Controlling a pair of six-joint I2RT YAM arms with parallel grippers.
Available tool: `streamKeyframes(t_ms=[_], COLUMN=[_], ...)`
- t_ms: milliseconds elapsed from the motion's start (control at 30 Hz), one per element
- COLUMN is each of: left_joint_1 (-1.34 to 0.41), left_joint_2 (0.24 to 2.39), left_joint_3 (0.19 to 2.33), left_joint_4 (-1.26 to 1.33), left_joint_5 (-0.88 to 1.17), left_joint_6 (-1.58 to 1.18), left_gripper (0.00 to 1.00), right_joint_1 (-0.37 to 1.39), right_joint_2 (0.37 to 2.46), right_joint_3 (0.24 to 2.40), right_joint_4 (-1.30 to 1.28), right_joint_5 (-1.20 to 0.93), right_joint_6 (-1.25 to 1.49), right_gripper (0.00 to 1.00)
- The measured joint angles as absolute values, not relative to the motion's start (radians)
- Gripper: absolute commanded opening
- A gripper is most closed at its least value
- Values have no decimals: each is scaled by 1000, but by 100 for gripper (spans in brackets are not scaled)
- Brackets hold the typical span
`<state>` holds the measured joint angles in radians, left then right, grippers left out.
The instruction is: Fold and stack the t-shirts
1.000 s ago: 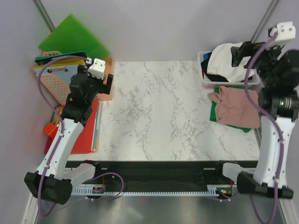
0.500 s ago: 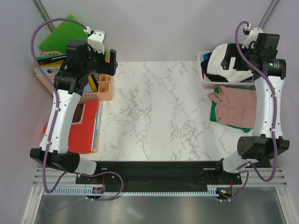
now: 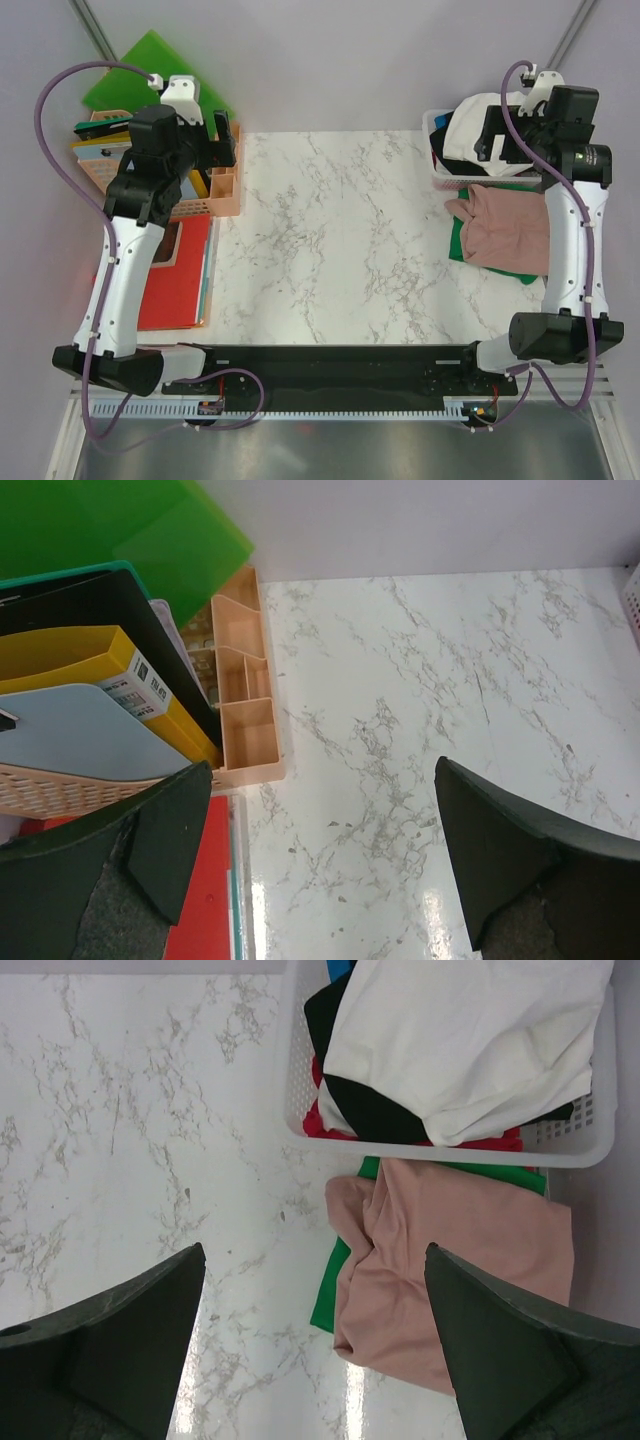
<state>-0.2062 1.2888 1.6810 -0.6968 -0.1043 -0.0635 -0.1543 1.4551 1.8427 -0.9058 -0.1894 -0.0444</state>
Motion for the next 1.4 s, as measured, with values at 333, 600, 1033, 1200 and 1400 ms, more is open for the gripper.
streamKeyframes(t_ms=[333,600,1033,1200,1400], left_joint_1=[-206,-206,-206,-206,-206], left_joint_2=[1288,1288,1274,1266,1256], left_joint_3=[1613,1570,1548,1548,1519], left_joint_4=[-652,-625,-609,-602,-579], left_joint_5=[-130,-130,-116,-103,-102], left_joint_6=[-65,-64,-65,-65,-65], left_gripper=[100,100,100,100,100], right_joint_1=[-154,-154,-154,-154,-154], right_joint_2=[1445,1415,1402,1389,1383], right_joint_3=[1736,1629,1525,1500,1469], right_joint_4=[-870,-842,-805,-791,-770], right_joint_5=[-189,-187,-185,-184,-185], right_joint_6=[-45,-48,-49,-49,-47], right_gripper=[98,98,98,98,98])
